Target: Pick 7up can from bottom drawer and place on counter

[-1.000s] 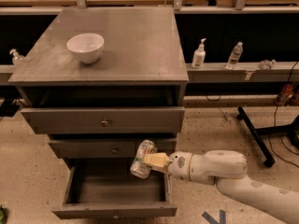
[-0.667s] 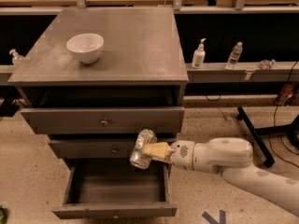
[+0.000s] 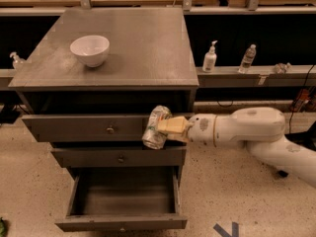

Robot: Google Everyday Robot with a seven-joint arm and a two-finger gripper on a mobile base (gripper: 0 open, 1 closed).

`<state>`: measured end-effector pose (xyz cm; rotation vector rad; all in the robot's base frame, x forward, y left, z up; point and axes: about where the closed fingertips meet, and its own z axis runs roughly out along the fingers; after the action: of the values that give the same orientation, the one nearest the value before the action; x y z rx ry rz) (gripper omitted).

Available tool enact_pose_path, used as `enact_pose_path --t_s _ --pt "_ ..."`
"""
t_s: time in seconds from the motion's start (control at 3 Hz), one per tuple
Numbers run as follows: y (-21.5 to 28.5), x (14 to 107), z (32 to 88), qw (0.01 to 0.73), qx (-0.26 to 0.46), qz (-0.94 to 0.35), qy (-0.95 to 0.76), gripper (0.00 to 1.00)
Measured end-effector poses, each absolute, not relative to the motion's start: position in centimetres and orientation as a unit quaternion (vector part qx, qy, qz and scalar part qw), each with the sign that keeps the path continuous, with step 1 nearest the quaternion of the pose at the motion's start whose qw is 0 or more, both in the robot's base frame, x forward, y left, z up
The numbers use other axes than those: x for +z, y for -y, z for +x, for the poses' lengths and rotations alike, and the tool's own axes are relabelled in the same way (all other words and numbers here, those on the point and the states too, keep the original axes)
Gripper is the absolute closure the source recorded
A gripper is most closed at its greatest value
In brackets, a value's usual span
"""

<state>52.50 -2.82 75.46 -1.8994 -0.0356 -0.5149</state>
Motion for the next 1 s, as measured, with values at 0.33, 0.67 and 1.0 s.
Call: enact_pose_path --t_s 0.33,0.67,1.0 --pt "3.2 80.2 54.4 0.547 -0.223 -0.806 0.023 1.00" --pt "4.0 86.1 55.8 0.543 -0.229 -0.807 0.030 1.00" --pt "4.3 89.2 57.4 0.539 -0.230 -0.810 0.018 1.00"
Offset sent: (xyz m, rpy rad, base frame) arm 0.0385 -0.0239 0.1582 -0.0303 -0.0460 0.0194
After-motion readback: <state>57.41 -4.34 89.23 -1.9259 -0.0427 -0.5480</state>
